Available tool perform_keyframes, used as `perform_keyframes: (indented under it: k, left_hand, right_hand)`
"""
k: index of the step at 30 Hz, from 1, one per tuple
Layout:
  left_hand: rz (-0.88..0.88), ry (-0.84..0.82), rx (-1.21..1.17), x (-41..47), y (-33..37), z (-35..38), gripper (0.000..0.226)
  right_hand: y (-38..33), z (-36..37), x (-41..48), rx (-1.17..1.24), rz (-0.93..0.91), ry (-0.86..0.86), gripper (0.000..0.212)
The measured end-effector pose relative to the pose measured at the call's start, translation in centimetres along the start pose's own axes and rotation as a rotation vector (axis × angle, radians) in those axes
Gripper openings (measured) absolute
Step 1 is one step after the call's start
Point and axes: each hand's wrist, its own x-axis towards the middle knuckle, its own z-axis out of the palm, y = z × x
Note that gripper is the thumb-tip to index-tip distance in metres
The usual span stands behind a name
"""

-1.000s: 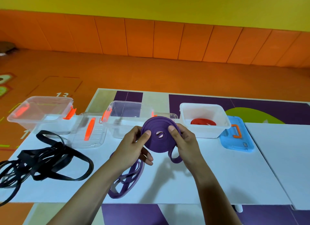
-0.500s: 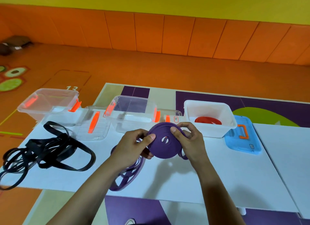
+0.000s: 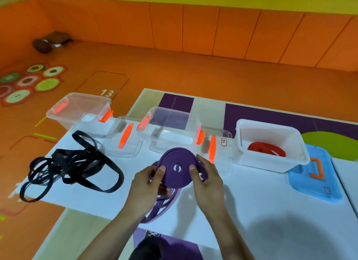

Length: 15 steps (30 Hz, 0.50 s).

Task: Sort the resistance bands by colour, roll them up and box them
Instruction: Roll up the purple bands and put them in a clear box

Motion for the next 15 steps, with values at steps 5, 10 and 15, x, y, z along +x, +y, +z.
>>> perform_keyframes:
  k: [5, 10, 15]
  left_hand:
    - [-0.001, 0.036, 0.037, 4.6, -0.7, -1.4, 0.02]
    - [0.036, 0.056, 0.069, 11.3, -0.1, -3.7, 0.023]
    - [0.058, -0.107, 0.118, 18.5, 0.2, -4.6, 0.022]
  right_hand:
    - [-0.4, 3.5, 2.9, 0.011, 0.033, 0.016, 0.022]
    - [-1.1, 7.9, 7.7, -0.046, 0.109, 0.039, 0.024]
    - [-1.6, 10.5, 13.4, -0.169, 0.165, 0.102, 0.024]
